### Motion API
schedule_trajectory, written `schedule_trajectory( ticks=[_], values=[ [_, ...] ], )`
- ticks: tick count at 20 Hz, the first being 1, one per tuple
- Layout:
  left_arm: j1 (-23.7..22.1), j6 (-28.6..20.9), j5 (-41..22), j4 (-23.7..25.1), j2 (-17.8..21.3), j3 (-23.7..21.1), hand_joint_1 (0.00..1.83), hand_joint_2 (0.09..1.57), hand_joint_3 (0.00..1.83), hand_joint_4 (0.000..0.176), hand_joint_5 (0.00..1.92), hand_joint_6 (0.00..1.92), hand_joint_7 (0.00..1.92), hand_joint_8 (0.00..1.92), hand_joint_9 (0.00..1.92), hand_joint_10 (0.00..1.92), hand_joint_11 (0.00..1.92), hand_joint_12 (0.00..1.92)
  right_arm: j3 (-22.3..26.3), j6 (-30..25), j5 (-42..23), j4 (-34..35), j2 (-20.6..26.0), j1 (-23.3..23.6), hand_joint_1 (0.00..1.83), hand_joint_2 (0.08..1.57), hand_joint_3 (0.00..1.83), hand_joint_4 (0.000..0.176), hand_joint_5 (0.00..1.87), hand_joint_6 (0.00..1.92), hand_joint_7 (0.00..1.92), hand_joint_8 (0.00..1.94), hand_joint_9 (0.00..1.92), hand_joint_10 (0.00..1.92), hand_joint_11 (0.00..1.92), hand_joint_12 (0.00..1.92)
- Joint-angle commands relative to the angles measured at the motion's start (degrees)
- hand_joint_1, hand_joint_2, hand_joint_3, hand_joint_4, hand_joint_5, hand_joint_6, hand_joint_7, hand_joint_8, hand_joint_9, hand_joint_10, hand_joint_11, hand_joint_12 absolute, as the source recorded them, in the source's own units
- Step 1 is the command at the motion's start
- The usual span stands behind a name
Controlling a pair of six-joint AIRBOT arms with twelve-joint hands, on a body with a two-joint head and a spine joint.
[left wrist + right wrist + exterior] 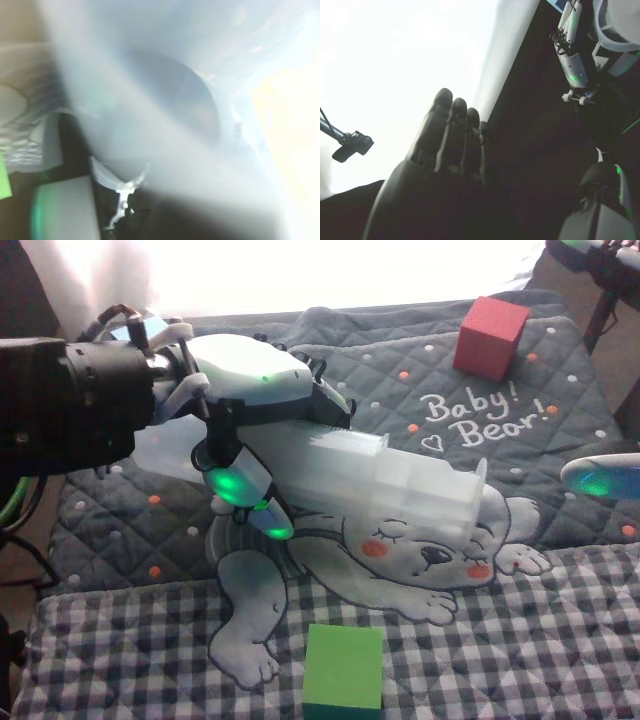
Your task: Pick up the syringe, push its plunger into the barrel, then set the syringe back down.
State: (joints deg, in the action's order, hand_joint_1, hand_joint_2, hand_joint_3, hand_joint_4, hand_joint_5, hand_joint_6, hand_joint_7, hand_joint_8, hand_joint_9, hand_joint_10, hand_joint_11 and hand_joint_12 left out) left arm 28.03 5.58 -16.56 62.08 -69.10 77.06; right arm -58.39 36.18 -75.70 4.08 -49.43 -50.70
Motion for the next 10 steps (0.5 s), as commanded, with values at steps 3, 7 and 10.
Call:
schedule_trajectory(
  ticks=[3,7,10],
  values=[
    [-1.3,3.7,-3.7,-6.8,1.2,0.2,1.23,1.11,0.02,0.001,0.93,1.06,0.99,1.1,0.99,1.38,0.93,1.61,0.1,-0.3,-7.3,1.1,0.3,0.2,0.41,0.84,0.01,0.008,0.15,0.0,0.21,0.01,0.22,0.0,0.22,0.04],
    [-1.8,6.8,-7.4,-14.0,2.1,0.2,1.51,1.06,0.0,0.0,0.71,1.92,0.81,1.92,0.94,1.92,0.99,1.92,0.1,-0.3,-7.5,1.3,0.3,0.0,0.41,0.82,0.0,0.007,0.16,0.0,0.23,0.01,0.24,0.01,0.24,0.05],
    [-1.9,6.8,-10.2,-17.0,2.9,0.2,1.52,1.1,0.01,0.173,0.75,1.92,0.96,1.92,1.12,1.92,1.17,1.92,0.2,-0.3,-7.5,1.4,0.3,-0.2,0.4,0.81,0.0,0.038,0.17,0.01,0.24,0.01,0.24,0.01,0.22,0.04]
  ],
)
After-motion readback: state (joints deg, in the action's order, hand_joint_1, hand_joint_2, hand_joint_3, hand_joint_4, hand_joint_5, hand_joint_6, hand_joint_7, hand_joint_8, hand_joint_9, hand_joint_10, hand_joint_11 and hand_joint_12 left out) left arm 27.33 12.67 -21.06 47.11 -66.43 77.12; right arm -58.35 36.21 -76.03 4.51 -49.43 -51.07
